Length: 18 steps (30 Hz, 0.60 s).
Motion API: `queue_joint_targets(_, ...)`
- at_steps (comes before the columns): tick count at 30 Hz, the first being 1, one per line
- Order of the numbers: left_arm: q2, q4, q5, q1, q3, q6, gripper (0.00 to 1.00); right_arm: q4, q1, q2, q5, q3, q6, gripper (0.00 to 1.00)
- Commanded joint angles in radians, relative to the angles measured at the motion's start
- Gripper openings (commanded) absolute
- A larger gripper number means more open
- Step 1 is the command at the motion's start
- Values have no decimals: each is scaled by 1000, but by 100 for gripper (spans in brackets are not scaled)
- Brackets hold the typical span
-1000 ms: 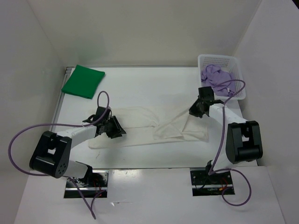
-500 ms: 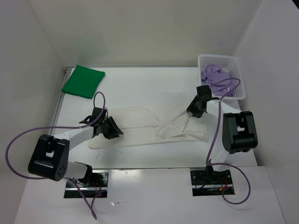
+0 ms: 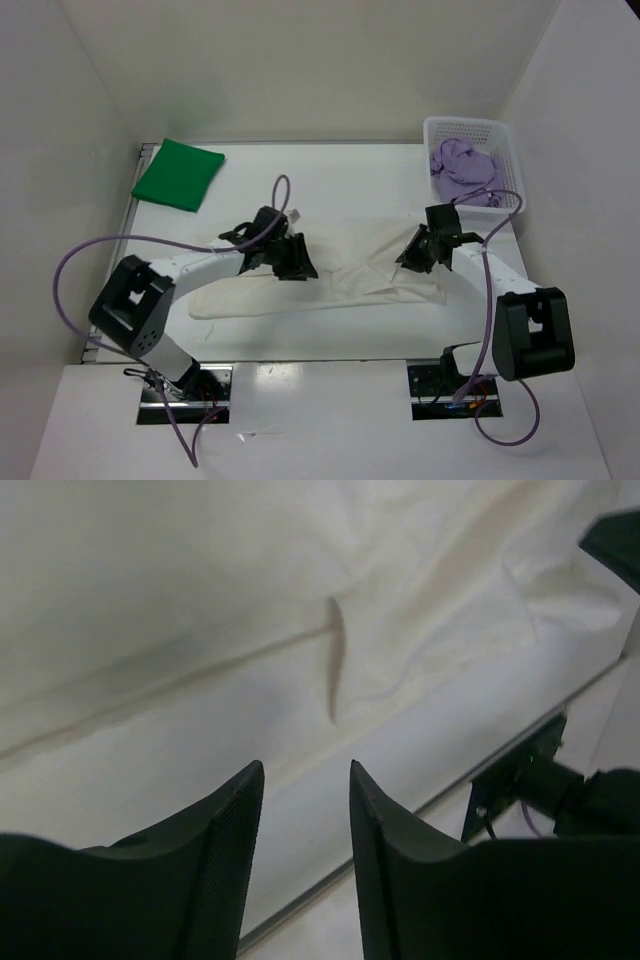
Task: Fold and stack the t-shirts
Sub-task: Fold the other side of the tshirt into a rectangle
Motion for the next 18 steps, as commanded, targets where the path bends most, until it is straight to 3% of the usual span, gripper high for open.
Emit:
queue_joint_targets(1, 149, 45, 109, -99, 84, -8, 48, 42, 19, 53, -86, -40, 34, 31)
queue_joint_targets(4, 247, 69, 155, -162, 144, -18, 54, 101, 28, 89, -95, -51, 34, 44)
queue_joint_targets(11, 341, 82, 190, -185, 198, -18, 55, 134, 28, 166, -108, -16, 15, 47)
queue_joint_targets(13, 352, 92, 190, -185, 198, -40, 54, 155, 28, 176, -108, -16, 15, 41)
queue_joint_targets(18, 361, 111, 181, -185, 189, -51, 43, 155, 28, 143, -117, -6, 15, 12)
